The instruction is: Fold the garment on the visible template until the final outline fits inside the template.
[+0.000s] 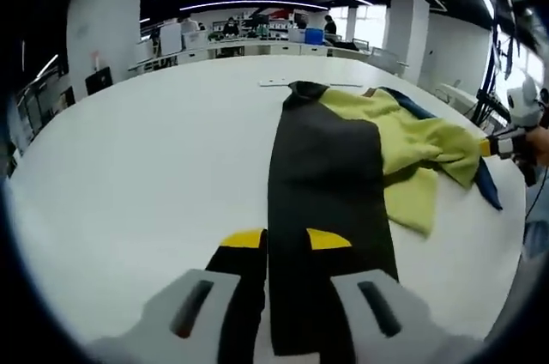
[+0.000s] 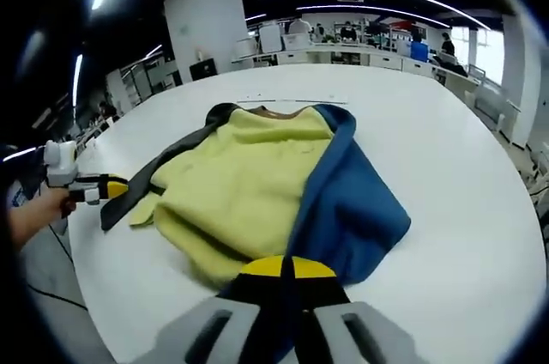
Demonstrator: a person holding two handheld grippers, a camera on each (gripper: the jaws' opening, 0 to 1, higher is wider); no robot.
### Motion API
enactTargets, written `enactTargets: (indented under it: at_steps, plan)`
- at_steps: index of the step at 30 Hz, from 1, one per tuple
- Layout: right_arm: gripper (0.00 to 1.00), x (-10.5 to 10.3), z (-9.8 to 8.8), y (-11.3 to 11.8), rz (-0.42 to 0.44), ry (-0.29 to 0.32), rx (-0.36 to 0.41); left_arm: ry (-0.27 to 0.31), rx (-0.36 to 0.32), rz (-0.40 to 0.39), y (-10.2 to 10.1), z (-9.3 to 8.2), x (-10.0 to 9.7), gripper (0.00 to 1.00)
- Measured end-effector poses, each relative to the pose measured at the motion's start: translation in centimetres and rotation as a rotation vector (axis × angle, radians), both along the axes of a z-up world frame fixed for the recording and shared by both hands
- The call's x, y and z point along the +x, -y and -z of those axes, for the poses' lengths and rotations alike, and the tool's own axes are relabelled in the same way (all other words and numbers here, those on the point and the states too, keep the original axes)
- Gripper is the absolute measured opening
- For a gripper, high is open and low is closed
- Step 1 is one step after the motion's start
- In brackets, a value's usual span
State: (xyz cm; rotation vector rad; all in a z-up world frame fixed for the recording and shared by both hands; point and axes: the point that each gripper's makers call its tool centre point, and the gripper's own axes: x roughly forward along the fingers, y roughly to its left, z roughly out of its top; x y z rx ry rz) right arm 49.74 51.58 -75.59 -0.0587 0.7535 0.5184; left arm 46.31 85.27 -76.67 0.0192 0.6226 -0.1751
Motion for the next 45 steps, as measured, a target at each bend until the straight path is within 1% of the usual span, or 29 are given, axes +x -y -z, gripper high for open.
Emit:
enactTargets:
  at_steps: [2, 3, 5, 7, 10, 17, 21, 25, 30, 34, 41, 43, 45]
  plan:
    - [0.0, 0.0, -0.3, 0.2, 0.003, 0.02, -0.012, 0.002, -0.002, -0.002, 0.0, 0.0, 0.0, 0.11]
    - [0.0, 0.2, -0.6, 0.3, 0.001, 0.046, -0.03, 0.002, -0.004, -0.005, -0.1, 0.0, 0.1, 0.1]
    - [0.0, 0.3, -0.9, 0.5, 0.002, 0.054, -0.038, 0.0, -0.004, -0.011, -0.2, 0.0, 0.1, 0.09]
    - [0.0, 0.5, -1.3, 0.7, 0.008, 0.063, -0.04, -0.004, -0.011, -0.013, -0.2, 0.0, 0.2, 0.04]
    - [0.0, 0.6, -1.6, 1.0, 0.015, 0.063, -0.036, -0.005, -0.021, -0.012, 0.0, 0.1, 0.3, 0.0]
    - [0.0, 0.7, -1.8, 1.5, 0.028, 0.06, -0.028, -0.026, -0.026, -0.013, -0.1, 0.0, 0.4, 0.0]
    - [0.0, 0.9, -2.8, 1.6, 0.03, 0.074, -0.02, -0.015, -0.02, -0.008, -0.2, -0.9, 0.7, 0.0]
    - [0.0, 1.4, -3.8, 2.1, 0.037, 0.094, -0.021, 0.021, 0.001, -0.002, -0.8, -2.5, 1.5, 0.0]
    - [0.0, 2.4, -5.1, 3.2, 0.048, 0.121, -0.038, 0.059, 0.073, -0.005, -2.5, -4.2, 2.7, 0.0]
    - [0.0, 3.6, -5.9, 4.8, 0.059, 0.135, -0.074, 0.079, 0.083, -0.031, -4.1, -5.2, 3.5, 0.0]
    - [0.0, 5.9, -7.3, 8.1, 0.076, 0.161, -0.139, 0.07, 0.139, -0.053, -6.5, -5.3, 4.2, 0.0]
    - [0.0, 6.6, -7.4, 9.2, 0.079, 0.159, -0.167, 0.064, 0.144, -0.071, -7.3, -5.2, 4.3, 0.0]
    - [0.0, 7.2, -7.5, 10.0, 0.09, 0.161, -0.179, 0.065, 0.147, -0.081, -7.9, -5.2, 4.4, 0.0]
